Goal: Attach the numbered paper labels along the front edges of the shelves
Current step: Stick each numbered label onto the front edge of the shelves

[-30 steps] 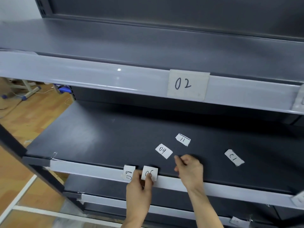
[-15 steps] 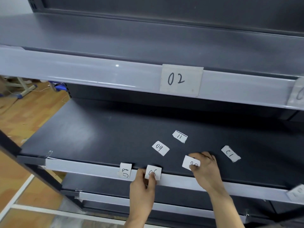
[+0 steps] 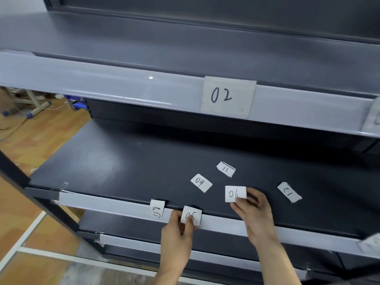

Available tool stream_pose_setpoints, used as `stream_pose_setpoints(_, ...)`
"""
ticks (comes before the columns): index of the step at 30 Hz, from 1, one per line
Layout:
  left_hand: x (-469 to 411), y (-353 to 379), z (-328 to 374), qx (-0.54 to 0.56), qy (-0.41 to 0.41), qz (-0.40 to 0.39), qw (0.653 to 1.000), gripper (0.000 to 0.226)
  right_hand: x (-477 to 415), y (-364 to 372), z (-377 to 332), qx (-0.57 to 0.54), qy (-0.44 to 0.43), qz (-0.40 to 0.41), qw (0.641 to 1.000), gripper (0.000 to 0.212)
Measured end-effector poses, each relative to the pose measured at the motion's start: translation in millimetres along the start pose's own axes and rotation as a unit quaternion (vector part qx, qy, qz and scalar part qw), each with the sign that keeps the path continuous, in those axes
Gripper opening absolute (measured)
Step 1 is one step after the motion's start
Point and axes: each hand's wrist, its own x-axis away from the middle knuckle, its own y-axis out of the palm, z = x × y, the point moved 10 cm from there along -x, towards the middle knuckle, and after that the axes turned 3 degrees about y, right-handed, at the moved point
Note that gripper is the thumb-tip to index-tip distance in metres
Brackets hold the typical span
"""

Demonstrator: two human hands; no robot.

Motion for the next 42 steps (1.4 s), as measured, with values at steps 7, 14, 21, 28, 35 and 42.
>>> stream_pose_setpoints(7, 2.0, -3.1, -3.0, -0.008, -0.004, -0.003, 1.0, 0.013, 8.8, 9.3, 9.4, 0.005, 0.024, -0.026, 0.999, 0.027)
stream_pose_setpoints(14, 8.7, -7.0, -11.9, -0.009, -0.024, -0.019, 0.999, 0.007, 13.9, 13.2, 14.3, 0.122, 0.012, -0.015, 0.992, 0.012)
stream_pose_setpoints(21, 21.2, -6.0, -26.4, 0.172, -0.146, 0.006, 0.974, 0.014, 34.6, 41.8, 37.9, 0.173, 0.052, -0.15, 0.972, 0.022)
stream_pose_setpoints(28, 29.3, -12.4, -29.4, 0.211, -0.147, 0.044, 0.965, 0.022, 55.7, 52.4, 55.7, 0.329, 0.045, -0.221, 0.917, 0.023)
stream_pose_setpoints(35, 37.3, 46.0, -1.8, 0.172, -0.1, -0.041, 0.979, 0.023, 59.4, 27.0, 41.8, 0.313, 0.035, -0.229, 0.921, 0.023)
stream_pose_setpoints(42, 58.5, 105.7, 19.5, 0.149, -0.091, -0.072, 0.982, 0.018, 42.0, -38.9, 14.8, 0.338, 0.023, -0.181, 0.923, 0.018)
